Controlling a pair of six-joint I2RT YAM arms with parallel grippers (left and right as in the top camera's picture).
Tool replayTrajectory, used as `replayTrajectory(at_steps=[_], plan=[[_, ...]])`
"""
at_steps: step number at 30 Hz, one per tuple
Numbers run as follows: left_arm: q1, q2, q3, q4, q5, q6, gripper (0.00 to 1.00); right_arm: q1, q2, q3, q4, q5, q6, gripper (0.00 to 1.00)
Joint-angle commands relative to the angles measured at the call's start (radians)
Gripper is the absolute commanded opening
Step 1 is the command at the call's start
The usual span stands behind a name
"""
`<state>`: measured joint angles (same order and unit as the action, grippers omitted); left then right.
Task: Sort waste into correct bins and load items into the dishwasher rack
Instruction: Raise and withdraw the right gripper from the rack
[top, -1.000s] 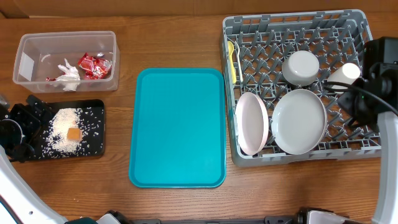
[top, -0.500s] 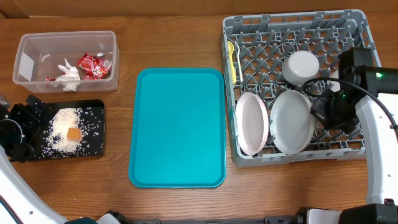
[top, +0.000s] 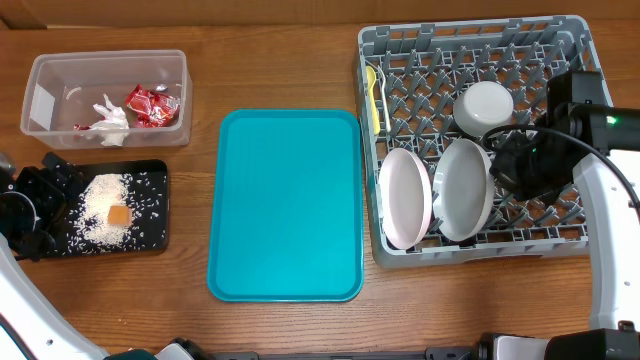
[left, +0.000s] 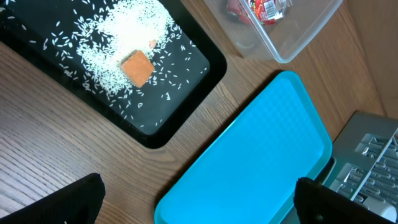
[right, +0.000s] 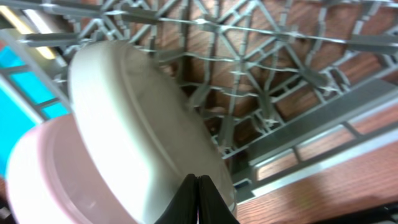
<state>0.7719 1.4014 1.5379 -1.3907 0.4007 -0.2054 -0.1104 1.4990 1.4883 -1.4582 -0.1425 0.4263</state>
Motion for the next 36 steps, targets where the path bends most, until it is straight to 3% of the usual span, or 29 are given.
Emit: replayTrajectory(at_steps=[1, 6, 11, 13, 14, 15, 16, 21, 36], plan=[[-0.009, -0.001, -0.006, 0.001, 0.011, 0.023, 1.0, 0.005, -0.013, 0.034, 0.005, -0.052, -0.035, 0.04], [-0.009, -0.001, -0.006, 0.001, 0.011, 0.023, 1.0, 0.002, -0.013, 0.09, -0.027, 0.027, -0.034, 0.04], [-0.009, -0.001, -0.006, 0.001, 0.01, 0.023, 1.0, 0.002, -0.013, 0.26, -0.122, 0.047, -0.035, 0.08], [-0.009, -0.001, -0.006, 0.001, 0.011, 0.023, 1.0, 0.002, -0.013, 0.358, -0.173, 0.056, -0.035, 0.15], [-0.009, -0.001, -0.006, 0.001, 0.011, 0.023, 1.0, 0.002, -0.014, 0.404, -0.196, 0.055, -0.034, 0.25], [-0.009, -0.001, -0.006, 0.001, 0.011, 0.023, 1.0, 0.002, -0.014, 0.449, -0.217, 0.051, -0.034, 0.54], [-0.009, -0.001, -0.006, 0.001, 0.011, 0.023, 1.0, 0.002, -0.017, 0.497, -0.236, 0.047, -0.035, 1.0], [-0.009, -0.001, -0.006, 0.001, 0.011, 0.023, 1.0, 0.004, -0.083, 0.557, -0.236, -0.108, -0.121, 1.0], [-0.009, -0.001, -0.006, 0.001, 0.011, 0.023, 1.0, 0.003, -0.586, 0.407, -0.236, -0.091, -0.146, 1.0]])
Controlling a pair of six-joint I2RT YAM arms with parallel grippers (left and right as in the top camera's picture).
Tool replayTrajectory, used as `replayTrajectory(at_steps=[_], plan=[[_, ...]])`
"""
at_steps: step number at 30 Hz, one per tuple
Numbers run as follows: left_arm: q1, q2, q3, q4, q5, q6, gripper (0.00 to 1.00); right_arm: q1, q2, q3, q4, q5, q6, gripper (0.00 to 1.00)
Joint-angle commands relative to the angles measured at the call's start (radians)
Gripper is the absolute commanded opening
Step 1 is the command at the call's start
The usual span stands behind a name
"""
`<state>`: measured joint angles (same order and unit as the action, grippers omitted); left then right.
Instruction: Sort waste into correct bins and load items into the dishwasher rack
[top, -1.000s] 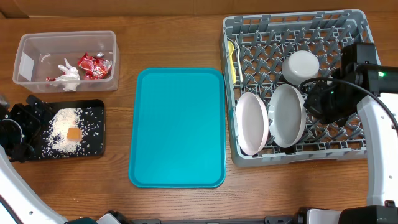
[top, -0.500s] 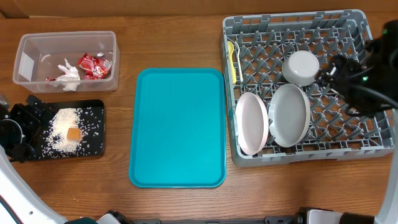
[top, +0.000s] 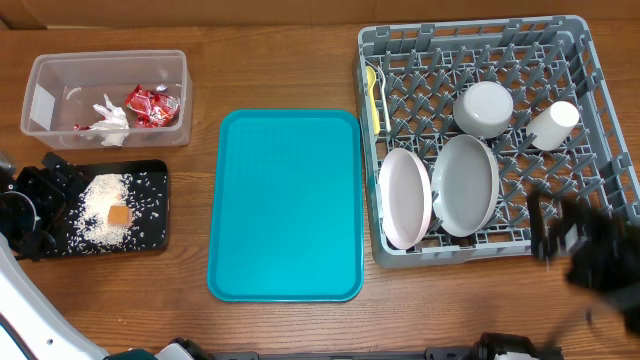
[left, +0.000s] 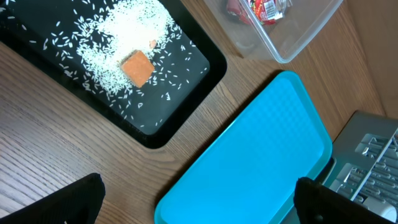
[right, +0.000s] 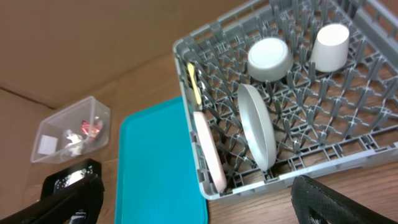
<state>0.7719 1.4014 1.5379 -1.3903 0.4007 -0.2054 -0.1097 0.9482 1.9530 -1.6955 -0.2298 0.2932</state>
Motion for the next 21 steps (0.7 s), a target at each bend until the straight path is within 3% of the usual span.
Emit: replayTrajectory(at_steps=[1, 7, 21], plan=[[-0.009, -0.001, -0.006, 0.0, 0.011, 0.023, 1.0, 0.003, -0.068, -0.088, 0.002, -0.004, -0.011, 1.0], [-0.009, -0.001, -0.006, 0.0, 0.011, 0.023, 1.0, 0.003, -0.16, -0.212, 0.002, -0.011, -0.002, 1.0], [-0.009, -0.001, -0.006, 0.0, 0.011, 0.023, 1.0, 0.003, -0.158, -0.214, 0.002, -0.02, -0.002, 1.0]])
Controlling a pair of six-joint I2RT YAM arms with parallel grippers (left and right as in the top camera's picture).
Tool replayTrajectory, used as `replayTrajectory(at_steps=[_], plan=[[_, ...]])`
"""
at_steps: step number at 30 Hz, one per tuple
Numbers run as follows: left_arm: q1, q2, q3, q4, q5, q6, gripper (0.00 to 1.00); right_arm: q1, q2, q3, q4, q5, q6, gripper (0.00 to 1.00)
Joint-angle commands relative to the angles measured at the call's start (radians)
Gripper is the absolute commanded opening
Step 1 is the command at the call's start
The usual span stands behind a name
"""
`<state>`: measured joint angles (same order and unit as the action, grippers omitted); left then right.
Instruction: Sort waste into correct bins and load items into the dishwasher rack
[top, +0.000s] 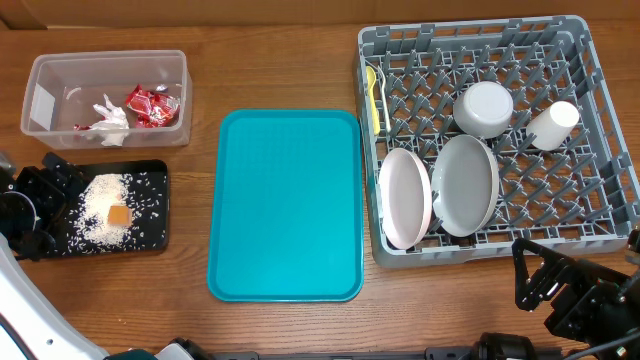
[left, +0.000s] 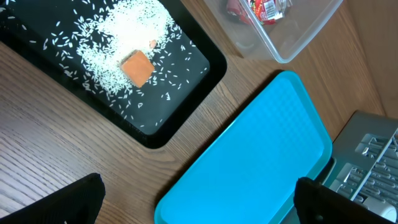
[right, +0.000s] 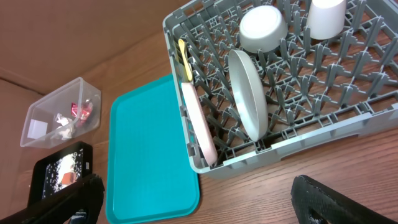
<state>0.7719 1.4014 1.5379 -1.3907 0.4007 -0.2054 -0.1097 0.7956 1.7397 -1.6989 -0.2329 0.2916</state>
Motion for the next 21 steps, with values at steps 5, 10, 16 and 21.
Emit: replayTrajectory(at_steps=[5, 10, 16, 21], plan=[[-0.009, -0.001, -0.006, 0.001, 0.011, 0.023, 1.0, 0.003, -0.005, -0.014, 0.005, -0.016, 0.0, 1.0], [-0.009, -0.001, -0.006, 0.001, 0.011, 0.023, 1.0, 0.002, -0.028, -0.103, 0.024, -0.003, -0.007, 1.0], [-0.009, -0.001, -0.006, 0.001, 0.011, 0.023, 1.0, 0.004, -0.193, -0.377, 0.276, -0.05, -0.105, 1.0], [-0.009, -0.001, -0.006, 0.001, 0.01, 0.023, 1.0, 0.004, -0.37, -0.669, 0.534, -0.142, -0.199, 1.0]])
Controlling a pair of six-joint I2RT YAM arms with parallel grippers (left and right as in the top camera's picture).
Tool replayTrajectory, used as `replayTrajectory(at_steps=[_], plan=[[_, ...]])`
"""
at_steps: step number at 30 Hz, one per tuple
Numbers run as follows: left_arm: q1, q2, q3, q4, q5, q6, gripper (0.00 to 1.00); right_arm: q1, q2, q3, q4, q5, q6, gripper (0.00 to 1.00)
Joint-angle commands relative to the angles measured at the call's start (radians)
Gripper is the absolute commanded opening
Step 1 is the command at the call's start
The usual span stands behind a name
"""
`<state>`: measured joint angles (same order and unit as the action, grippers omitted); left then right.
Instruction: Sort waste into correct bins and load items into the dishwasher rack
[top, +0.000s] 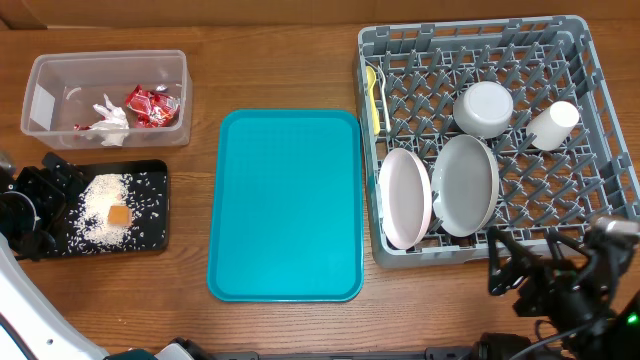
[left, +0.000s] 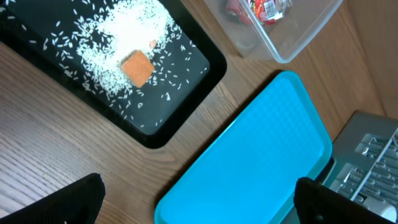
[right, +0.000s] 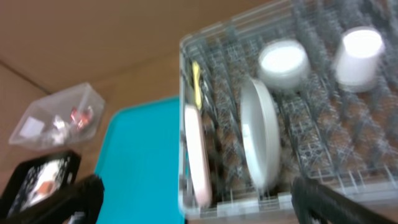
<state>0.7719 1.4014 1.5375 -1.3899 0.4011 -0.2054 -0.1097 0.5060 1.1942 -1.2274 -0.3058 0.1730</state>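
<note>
The grey dishwasher rack (top: 470, 30) at the right holds a pink plate (top: 405, 198) and a grey plate (top: 465, 185) on edge, a grey bowl (top: 483, 108), a white cup (top: 553, 125) and a yellow utensil (top: 371, 95). My right gripper (top: 535, 282) hangs open and empty in front of the rack's near edge. Its wrist view is blurred and takes in the rack (right: 348, 180). My left gripper (top: 38, 205) stands open and empty at the table's left edge, beside the black tray (top: 150, 172) of rice with an orange cube (top: 118, 214).
A teal tray (top: 287, 203) lies bare in the middle, between the black tray and the rack. A clear bin (top: 40, 70) at the back left holds a red wrapper (top: 152, 104) and crumpled white paper (top: 108, 115).
My right gripper has shifted a little left and towards the rack along the table's front edge, and its view has blurred. The left gripper and all the objects are unchanged.
My right gripper was first shut inside the rack at the grey plate's edge, its arm covering the white cup. Then it was out of the rack, open, off the front right corner, with the cup showing. It has stayed open near the front edge; the left arm has kept still.
</note>
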Motion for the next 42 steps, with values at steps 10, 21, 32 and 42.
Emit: replayTrajectory(at_steps=[10, 21, 32, 42], plan=[[-0.009, -0.001, -0.005, 0.0, 0.01, 0.023, 1.0, 0.109, -0.399, -0.692, 0.552, -0.089, -0.08, 1.0], [-0.009, -0.001, -0.005, 0.0, 0.01, 0.023, 1.0, 0.148, -0.503, -1.063, 1.069, -0.069, -0.069, 1.0], [-0.009, -0.001, -0.005, 0.0, 0.01, 0.023, 1.0, 0.149, -0.503, -1.125, 1.171, 0.201, 0.002, 1.0], [-0.009, -0.001, -0.005, 0.0, 0.01, 0.023, 1.0, 0.148, -0.504, -1.187, 1.161, 0.217, -0.02, 1.0]])
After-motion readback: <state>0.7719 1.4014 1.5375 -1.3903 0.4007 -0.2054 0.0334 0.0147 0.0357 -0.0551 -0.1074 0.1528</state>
